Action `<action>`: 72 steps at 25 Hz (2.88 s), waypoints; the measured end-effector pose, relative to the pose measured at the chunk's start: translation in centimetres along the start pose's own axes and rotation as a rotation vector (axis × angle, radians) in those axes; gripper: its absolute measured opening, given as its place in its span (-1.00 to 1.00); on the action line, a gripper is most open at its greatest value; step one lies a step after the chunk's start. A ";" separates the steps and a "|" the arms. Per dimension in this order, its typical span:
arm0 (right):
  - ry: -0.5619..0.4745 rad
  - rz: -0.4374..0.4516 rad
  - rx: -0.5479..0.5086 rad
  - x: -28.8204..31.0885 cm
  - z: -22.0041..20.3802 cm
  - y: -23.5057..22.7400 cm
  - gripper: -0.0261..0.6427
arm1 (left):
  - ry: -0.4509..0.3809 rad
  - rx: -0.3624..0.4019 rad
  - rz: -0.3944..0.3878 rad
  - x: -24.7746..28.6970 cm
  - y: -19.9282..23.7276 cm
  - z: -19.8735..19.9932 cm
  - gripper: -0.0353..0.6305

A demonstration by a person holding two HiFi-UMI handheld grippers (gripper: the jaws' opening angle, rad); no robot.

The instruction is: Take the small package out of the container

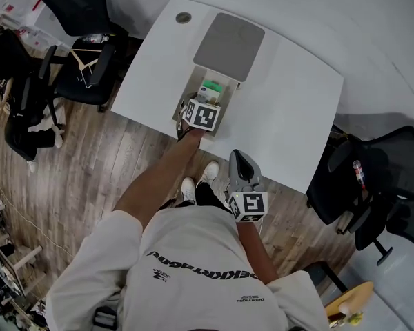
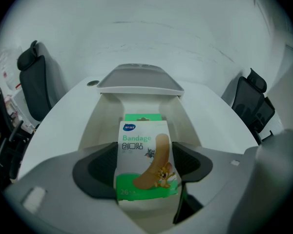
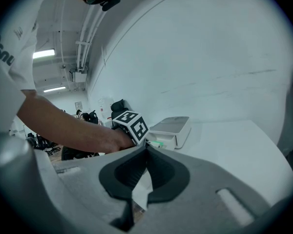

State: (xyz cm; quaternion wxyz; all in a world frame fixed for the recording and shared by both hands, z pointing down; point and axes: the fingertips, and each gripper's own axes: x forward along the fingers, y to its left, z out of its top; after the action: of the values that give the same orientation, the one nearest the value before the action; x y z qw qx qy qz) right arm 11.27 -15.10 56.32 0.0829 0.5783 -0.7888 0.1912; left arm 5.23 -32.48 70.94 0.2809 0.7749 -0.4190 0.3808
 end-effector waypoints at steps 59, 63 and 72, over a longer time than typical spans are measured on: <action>-0.161 -0.046 -0.027 -5.9 3.4 4.9 -0.93 | -0.429 0.035 -0.118 -17.2 -3.8 -1.3 0.18; -0.169 -0.024 -0.004 -6.3 3.4 4.9 -0.93 | -0.444 0.033 -0.110 -18.2 -4.2 -1.8 0.18; -0.165 -0.002 -0.037 -7.3 2.8 5.8 -0.93 | -0.497 0.041 -0.097 -20.9 -4.8 -3.6 0.18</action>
State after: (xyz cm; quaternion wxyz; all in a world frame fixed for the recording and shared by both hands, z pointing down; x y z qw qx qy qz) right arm 8.33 -8.28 50.00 0.0284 0.5911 -0.7959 0.1282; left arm 0.54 -18.31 55.09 0.1715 0.8694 -0.4298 0.1731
